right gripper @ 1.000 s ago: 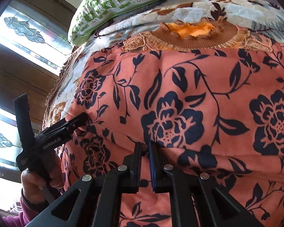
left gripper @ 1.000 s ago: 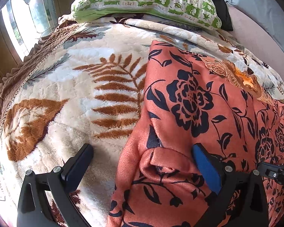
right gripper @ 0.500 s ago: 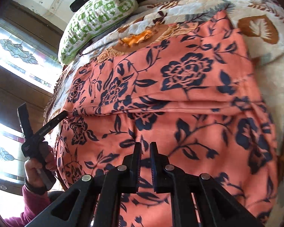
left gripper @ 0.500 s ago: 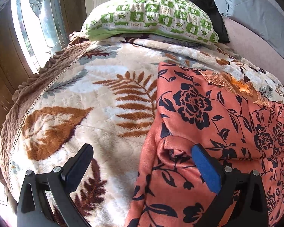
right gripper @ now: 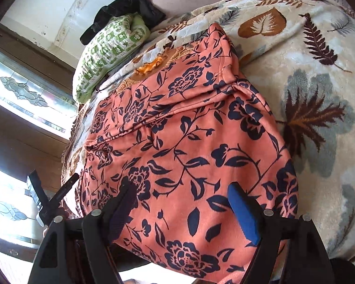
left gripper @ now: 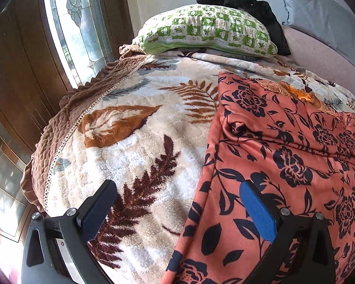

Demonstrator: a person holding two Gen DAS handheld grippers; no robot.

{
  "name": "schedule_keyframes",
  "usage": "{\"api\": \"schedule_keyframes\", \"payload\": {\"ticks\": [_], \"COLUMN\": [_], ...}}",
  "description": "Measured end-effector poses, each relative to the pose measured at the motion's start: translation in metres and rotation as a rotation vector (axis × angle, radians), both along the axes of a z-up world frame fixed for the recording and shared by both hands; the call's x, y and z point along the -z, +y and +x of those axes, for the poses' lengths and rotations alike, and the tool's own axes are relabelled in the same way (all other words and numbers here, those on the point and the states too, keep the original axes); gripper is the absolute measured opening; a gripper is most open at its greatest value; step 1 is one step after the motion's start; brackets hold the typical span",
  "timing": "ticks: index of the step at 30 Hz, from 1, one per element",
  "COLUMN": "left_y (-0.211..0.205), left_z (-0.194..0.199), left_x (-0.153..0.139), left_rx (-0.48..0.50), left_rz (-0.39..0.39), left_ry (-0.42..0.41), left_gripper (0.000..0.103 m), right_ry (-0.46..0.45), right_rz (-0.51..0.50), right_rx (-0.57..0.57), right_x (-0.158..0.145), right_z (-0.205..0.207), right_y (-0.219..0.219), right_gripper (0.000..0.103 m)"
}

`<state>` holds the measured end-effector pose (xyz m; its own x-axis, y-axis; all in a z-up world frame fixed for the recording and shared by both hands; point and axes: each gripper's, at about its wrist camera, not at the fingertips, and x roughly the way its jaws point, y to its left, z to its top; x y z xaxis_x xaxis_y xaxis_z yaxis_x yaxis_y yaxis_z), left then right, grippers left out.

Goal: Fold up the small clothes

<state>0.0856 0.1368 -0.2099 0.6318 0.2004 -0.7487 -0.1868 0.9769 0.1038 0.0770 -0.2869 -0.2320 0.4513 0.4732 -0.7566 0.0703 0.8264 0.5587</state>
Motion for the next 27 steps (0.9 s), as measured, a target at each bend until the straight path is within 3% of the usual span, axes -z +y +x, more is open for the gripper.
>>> {"api": "schedule_keyframes", "payload": {"ticks": [6, 13, 27], "left_y": [-0.019, -0.029, -0.037], "left_z": [-0.035, -0.052, -0.072], "left_x": [-0.01, -0.007, -0.002], "left_rx": [0.02, 0.039, 0.057], "left_rz": [0.086, 0.096, 0.099], "left_ry": [-0.056, -0.039, -0.013], "left_gripper": [0.103, 0.103, 0.103], "right_ry": [-0.019, -0.022, 0.042], "right_rz": [-0.015, -0.03, -0.086], "right_rx": [-0.02, -0.021, -0.019], "right_x": [-0.013, -0.022, -0.01], "right_z": [-0.02, -0.04, -0.062], "right_y": [-0.005, -0.018, -0.023], "right_gripper": [0.082, 0.082, 0.082]}}
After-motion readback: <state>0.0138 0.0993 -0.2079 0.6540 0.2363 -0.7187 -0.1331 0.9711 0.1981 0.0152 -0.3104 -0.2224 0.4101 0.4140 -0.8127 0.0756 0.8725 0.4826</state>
